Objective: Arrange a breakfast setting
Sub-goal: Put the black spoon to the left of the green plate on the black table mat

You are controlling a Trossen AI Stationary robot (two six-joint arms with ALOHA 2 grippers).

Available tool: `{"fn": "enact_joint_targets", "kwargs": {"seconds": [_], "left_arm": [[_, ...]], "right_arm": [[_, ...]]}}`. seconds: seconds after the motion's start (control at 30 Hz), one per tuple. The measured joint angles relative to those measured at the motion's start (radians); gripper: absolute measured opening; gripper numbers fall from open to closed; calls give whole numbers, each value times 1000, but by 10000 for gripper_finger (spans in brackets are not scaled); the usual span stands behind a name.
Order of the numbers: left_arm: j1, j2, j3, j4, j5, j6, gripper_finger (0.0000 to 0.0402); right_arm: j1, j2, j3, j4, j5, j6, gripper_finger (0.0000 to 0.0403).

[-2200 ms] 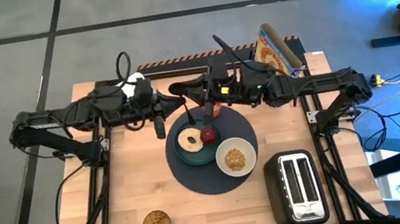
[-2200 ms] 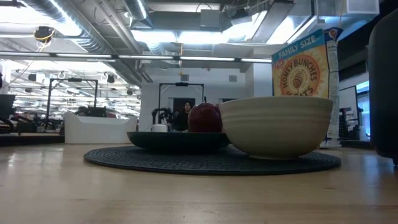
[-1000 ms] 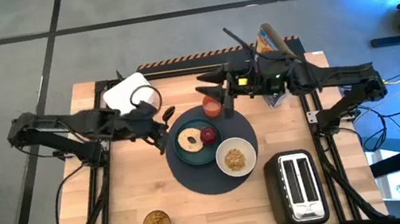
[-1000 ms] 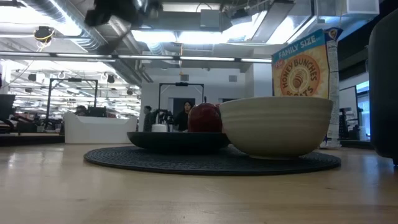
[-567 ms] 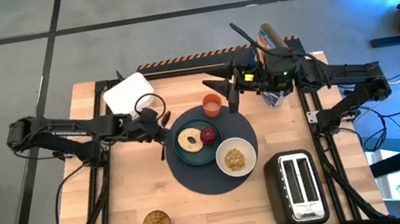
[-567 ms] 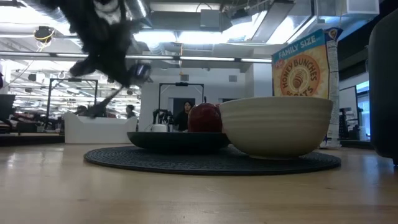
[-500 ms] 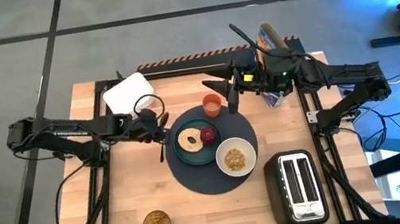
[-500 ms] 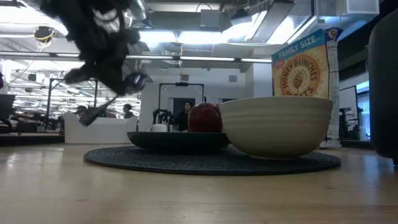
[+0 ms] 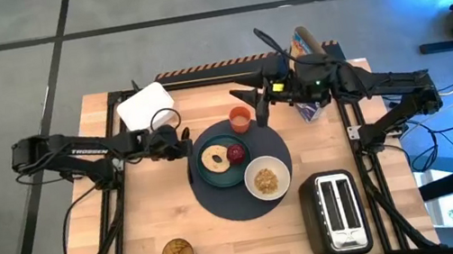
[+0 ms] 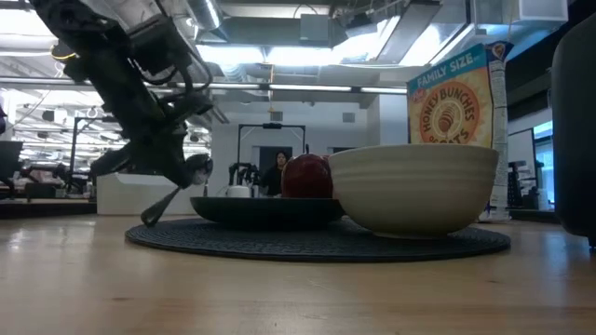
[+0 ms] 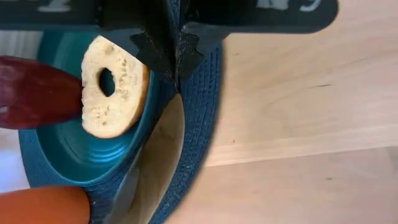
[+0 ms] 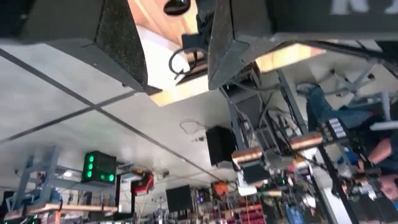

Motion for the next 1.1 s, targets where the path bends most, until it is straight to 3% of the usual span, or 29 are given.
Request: {"fn": "enact_joint_targets", "kwargs": {"seconds": [0.43,0.9,1.1], "left_arm": [[-10,124,-1,99,47,-28,12],[-1,105,-2,120,104,-66,9],[-57,105,-2,89,122,-114,10]], "right_arm": [[0,0,0,-76,28,29,159],[0,0,0,-84,27,31,159],[0,0,0,-94,25,42,159]]}}
